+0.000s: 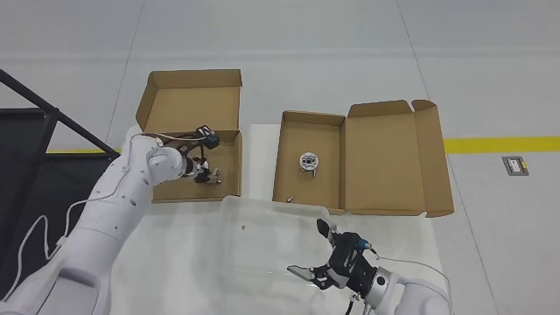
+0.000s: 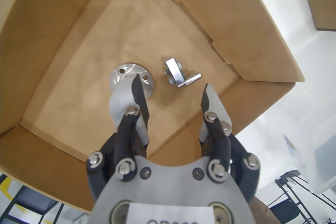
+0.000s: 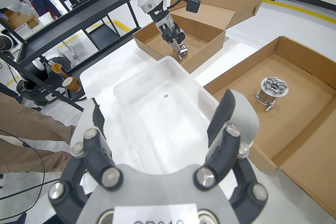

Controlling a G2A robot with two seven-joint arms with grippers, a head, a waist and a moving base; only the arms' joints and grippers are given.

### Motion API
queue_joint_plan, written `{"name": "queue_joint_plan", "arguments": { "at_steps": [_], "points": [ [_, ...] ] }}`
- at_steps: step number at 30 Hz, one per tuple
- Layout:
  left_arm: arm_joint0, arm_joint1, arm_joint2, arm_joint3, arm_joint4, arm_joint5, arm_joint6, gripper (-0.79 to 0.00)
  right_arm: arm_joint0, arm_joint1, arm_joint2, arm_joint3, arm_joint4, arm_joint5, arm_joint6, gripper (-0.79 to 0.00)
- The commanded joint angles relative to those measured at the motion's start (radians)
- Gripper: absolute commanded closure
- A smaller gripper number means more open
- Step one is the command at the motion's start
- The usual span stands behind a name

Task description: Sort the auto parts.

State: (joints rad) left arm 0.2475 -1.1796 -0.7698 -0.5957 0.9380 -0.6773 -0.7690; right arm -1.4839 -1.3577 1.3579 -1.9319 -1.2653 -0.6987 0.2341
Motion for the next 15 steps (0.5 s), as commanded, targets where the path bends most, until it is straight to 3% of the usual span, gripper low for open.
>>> {"name": "queue_joint_plan", "arguments": {
  "at_steps": [1, 5, 9, 12, 15],
  "points": [
    [-0.008, 0.002, -0.010, 0.001, -0.006, -0.010, 0.004, -0.659, 0.000, 0.000, 0.000, 0.000, 0.000, 0.000, 0.000, -0.785],
    [-0.013, 0.017, -0.045, -0.033, -0.013, -0.021, 0.025, -0.646, 0.000, 0.000, 0.000, 0.000, 0.000, 0.000, 0.000, -0.785],
    [0.016, 0.050, -0.108, -0.121, -0.021, -0.014, 0.049, -0.643, 0.000, 0.000, 0.000, 0.000, 0.000, 0.000, 0.000, -0.785],
    [0.070, 0.084, -0.179, -0.236, -0.037, 0.017, 0.044, -0.705, 0.000, 0.000, 0.000, 0.000, 0.000, 0.000, 0.000, -0.785],
    [0.169, 0.126, -0.278, -0.406, -0.059, 0.072, 0.034, -0.785, 0.000, 0.000, 0.000, 0.000, 0.000, 0.000, 0.000, -0.785]
  ]
}}
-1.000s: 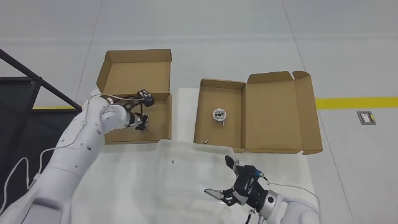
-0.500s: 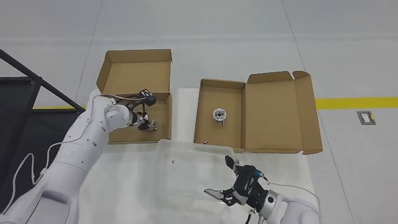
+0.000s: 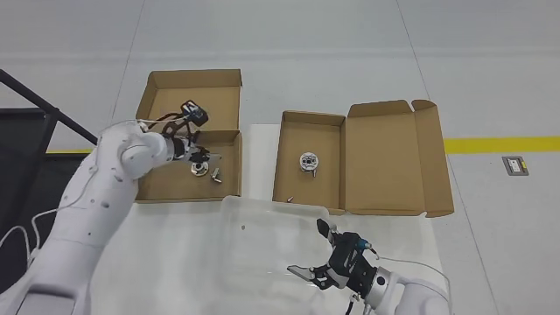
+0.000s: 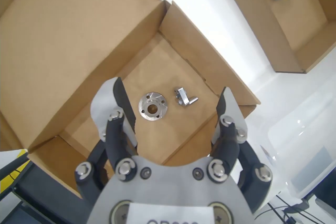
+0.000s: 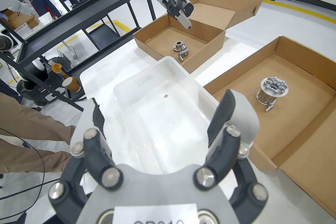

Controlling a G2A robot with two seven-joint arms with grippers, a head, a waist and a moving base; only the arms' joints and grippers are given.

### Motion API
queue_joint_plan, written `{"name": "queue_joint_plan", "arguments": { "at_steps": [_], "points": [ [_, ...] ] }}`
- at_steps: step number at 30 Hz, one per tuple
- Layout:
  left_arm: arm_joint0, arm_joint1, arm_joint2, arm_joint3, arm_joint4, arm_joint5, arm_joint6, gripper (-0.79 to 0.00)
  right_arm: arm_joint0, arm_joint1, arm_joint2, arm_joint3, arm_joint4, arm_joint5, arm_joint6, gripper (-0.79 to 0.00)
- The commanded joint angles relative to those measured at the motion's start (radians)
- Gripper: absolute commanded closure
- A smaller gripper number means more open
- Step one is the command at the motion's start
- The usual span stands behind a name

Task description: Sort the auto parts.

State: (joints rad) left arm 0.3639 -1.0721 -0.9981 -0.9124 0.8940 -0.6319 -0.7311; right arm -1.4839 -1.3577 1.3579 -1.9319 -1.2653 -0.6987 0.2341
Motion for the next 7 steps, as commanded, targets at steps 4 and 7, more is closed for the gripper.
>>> {"name": "queue_joint_plan", "arguments": {
  "at_steps": [4, 7],
  "points": [
    [0.239, 0.072, -0.210, -0.360, -0.055, 0.111, -0.031, -0.785, 0.000, 0.000, 0.000, 0.000, 0.000, 0.000, 0.000, -0.785],
    [0.398, 0.102, -0.334, -0.553, -0.100, 0.156, -0.025, -0.785, 0.000, 0.000, 0.000, 0.000, 0.000, 0.000, 0.000, -0.785]
  ]
}}
